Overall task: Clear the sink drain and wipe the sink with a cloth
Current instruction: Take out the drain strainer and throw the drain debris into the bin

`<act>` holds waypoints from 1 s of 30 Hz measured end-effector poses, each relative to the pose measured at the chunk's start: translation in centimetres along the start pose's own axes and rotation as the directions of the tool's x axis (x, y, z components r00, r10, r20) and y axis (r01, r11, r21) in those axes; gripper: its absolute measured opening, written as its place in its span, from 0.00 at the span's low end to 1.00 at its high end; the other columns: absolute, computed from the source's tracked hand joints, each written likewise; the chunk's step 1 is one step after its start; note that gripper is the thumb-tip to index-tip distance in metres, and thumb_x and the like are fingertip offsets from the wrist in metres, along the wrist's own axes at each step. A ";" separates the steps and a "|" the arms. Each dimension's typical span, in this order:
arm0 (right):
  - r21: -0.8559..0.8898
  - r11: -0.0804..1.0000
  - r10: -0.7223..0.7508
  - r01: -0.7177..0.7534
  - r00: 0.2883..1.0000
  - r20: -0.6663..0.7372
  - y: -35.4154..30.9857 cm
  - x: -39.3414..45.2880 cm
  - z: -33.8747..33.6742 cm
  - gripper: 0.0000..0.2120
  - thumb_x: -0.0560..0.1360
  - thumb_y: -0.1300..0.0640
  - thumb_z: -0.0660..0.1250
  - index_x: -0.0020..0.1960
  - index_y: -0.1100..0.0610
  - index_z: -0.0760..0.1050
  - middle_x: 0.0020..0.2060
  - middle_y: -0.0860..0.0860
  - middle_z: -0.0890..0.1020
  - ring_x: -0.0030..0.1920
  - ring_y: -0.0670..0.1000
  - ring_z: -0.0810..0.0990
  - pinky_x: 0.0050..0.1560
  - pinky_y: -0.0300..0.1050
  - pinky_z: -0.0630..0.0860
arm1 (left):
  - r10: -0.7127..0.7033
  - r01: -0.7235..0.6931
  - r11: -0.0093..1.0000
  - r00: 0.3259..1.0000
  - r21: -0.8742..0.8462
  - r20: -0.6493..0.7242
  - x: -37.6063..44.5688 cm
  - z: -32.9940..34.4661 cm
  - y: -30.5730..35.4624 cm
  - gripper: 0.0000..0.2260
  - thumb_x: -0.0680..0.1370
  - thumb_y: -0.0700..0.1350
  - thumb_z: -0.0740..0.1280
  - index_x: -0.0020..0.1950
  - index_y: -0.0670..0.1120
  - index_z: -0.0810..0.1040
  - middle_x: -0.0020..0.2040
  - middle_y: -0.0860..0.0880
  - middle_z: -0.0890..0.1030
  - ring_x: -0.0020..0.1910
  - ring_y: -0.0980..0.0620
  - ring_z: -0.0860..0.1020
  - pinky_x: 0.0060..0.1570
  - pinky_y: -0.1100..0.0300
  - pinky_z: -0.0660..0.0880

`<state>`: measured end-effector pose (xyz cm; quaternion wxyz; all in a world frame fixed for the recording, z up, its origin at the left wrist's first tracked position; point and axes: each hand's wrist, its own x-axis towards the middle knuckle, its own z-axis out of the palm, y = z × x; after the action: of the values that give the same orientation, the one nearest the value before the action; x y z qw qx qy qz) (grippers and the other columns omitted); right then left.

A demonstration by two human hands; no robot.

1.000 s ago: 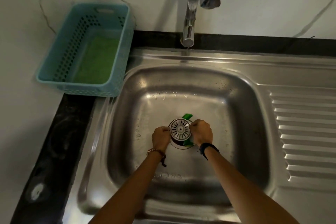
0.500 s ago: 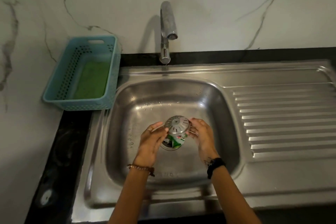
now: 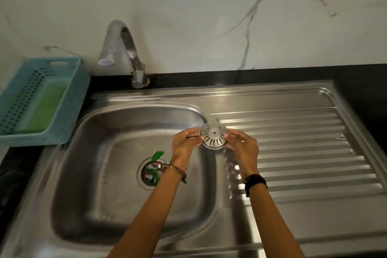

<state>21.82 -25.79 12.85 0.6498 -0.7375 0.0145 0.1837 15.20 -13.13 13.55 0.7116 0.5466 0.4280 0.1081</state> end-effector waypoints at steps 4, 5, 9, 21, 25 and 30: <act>-0.163 0.985 -0.063 0.054 0.997 -0.048 -0.4 4.2 -3.0 0.12 0.72 0.65 0.69 0.55 0.62 0.79 0.49 0.56 0.84 0.47 0.52 0.82 0.51 0.44 0.79 | 0.033 -0.031 0.997 0.999 0.072 -0.029 2.0 5.3 0.1 0.15 0.70 0.29 0.70 0.56 0.32 0.77 0.56 0.34 0.79 0.53 0.40 0.79 0.58 0.49 0.76; -0.196 0.979 -0.069 0.058 0.997 -0.047 -0.4 5.1 -3.4 0.12 0.72 0.65 0.69 0.55 0.63 0.79 0.50 0.57 0.84 0.49 0.54 0.82 0.53 0.47 0.79 | 0.041 -0.038 0.996 0.998 0.078 -0.038 2.5 6.1 0.1 0.15 0.69 0.30 0.70 0.56 0.32 0.77 0.56 0.34 0.80 0.53 0.41 0.79 0.58 0.49 0.76; -0.252 0.963 -0.109 0.097 0.994 -0.031 -0.4 7.1 -3.6 0.11 0.73 0.64 0.69 0.55 0.63 0.79 0.49 0.57 0.84 0.48 0.53 0.81 0.48 0.37 0.78 | 0.059 -0.051 0.995 0.994 0.089 -0.090 3.7 7.7 0.1 0.13 0.69 0.31 0.71 0.53 0.33 0.79 0.53 0.35 0.81 0.52 0.40 0.80 0.56 0.47 0.77; -0.354 0.915 -0.222 0.191 0.974 -0.047 -1.4 6.2 -2.6 0.10 0.75 0.61 0.66 0.55 0.61 0.77 0.54 0.57 0.79 0.53 0.52 0.78 0.52 0.45 0.79 | 0.130 -0.107 0.982 0.980 0.157 -0.148 2.5 6.5 -0.9 0.09 0.72 0.35 0.70 0.52 0.38 0.80 0.51 0.39 0.82 0.49 0.46 0.81 0.53 0.57 0.79; -0.260 0.902 -0.324 0.344 0.939 0.116 -2.0 1.8 1.5 0.04 0.76 0.59 0.65 0.50 0.56 0.77 0.48 0.50 0.78 0.48 0.51 0.79 0.46 0.46 0.81 | 0.107 -0.055 0.963 0.976 0.263 -0.189 1.4 1.0 -3.4 0.04 0.74 0.39 0.68 0.45 0.40 0.81 0.42 0.42 0.82 0.37 0.53 0.78 0.36 0.67 0.78; -0.336 0.919 -0.060 0.205 0.917 0.394 1.7 -2.4 8.6 0.06 0.76 0.62 0.64 0.50 0.60 0.78 0.46 0.57 0.83 0.46 0.55 0.82 0.48 0.54 0.81 | -0.030 0.163 0.926 0.932 0.342 -0.362 1.9 -8.7 -7.2 0.02 0.71 0.37 0.70 0.40 0.42 0.81 0.38 0.44 0.81 0.32 0.56 0.78 0.43 0.57 0.76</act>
<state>17.01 -18.28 11.12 0.5006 -0.7968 -0.1961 0.2759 7.81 -8.73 6.03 0.5140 0.6193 0.5872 0.0863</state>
